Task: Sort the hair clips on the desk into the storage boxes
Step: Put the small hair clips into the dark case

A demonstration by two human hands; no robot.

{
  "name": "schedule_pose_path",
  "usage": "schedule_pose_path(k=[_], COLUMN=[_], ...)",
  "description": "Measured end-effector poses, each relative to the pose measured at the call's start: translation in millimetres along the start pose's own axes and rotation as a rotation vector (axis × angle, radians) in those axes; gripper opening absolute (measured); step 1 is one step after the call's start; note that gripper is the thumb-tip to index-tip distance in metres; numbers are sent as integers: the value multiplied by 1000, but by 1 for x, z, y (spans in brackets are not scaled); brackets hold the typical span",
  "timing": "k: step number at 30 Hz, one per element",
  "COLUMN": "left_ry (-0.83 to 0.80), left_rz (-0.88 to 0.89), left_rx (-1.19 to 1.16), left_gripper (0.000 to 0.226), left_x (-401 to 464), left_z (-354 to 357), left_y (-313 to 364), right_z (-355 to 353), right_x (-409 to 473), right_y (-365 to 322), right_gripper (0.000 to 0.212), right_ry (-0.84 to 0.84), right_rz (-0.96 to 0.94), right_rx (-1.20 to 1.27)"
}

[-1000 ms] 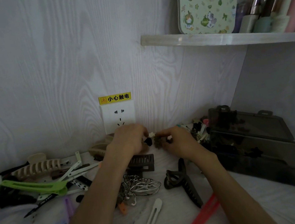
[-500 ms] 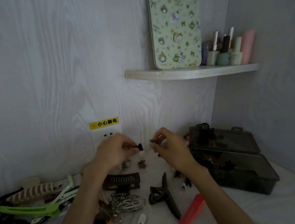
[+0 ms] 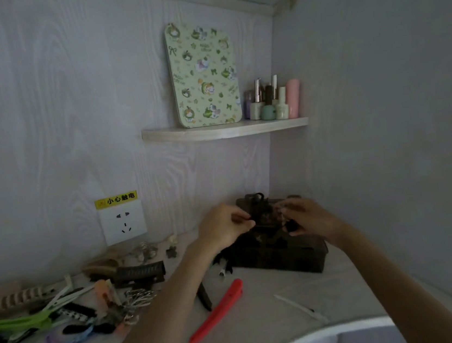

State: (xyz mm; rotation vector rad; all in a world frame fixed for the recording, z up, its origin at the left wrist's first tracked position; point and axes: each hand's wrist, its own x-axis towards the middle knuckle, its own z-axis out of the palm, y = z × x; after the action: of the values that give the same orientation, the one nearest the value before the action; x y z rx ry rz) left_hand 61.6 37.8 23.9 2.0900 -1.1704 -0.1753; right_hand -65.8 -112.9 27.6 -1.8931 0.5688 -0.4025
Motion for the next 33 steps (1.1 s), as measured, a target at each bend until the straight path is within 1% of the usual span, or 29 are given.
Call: schedule_pose_path(k=[5, 8, 11, 13, 15, 16, 18, 21, 23, 25, 27, 29, 31, 33], left_ry=[7, 53, -9, -57, -27, 6, 76, 124, 51, 4, 42, 87, 99, 112], left_rz=[16, 2, -20, -8, -10, -27, -88, -253, -381, -454, -483, -512, -540, -572], left_rx=[3, 6, -63, -89, -36, 31, 194, 316, 364, 355, 330, 378, 414, 436], left_gripper=[32, 31, 39, 45, 41, 38, 35, 31, 32, 29, 20, 14, 18, 21], left_x=[2, 2, 0, -4, -10, -14, -25, -43, -50, -53, -55, -60, -62, -63], left_z=[22, 30, 33, 27, 13, 3, -18, -48, -65, -81, -91, -99, -105, -111], left_y=[14, 16, 16, 12, -2, -12, -38, -76, -94, -114, -127, -141, -150, -157], right_z=[-14, -13, -7, -7, -4, -1, 15, 57, 90, 130, 162, 191, 210, 225], right_x=[-6, -6, -4, 0, 5, 5, 7, 12, 19, 30, 41, 55, 64, 71], right_y=[5, 6, 5, 7, 9, 7, 2, -12, -19, -25, -26, -23, -19, -12], right_gripper=[27, 34, 38, 37, 35, 33, 31, 29, 29, 29, 28, 30, 41, 55], right_ry=[-63, -93, -158, -144, -74, -29, 34, 31, -17, -87, -162, -191, -182, -219], right_rz=[6, -32, -96, -117, -169, -194, -257, -382, -464, -509, -493, -439, -379, -329], right_rx=[-19, -162, -295, -411, -523, -567, -586, -533, -509, -501, -537, -611, -670, -758])
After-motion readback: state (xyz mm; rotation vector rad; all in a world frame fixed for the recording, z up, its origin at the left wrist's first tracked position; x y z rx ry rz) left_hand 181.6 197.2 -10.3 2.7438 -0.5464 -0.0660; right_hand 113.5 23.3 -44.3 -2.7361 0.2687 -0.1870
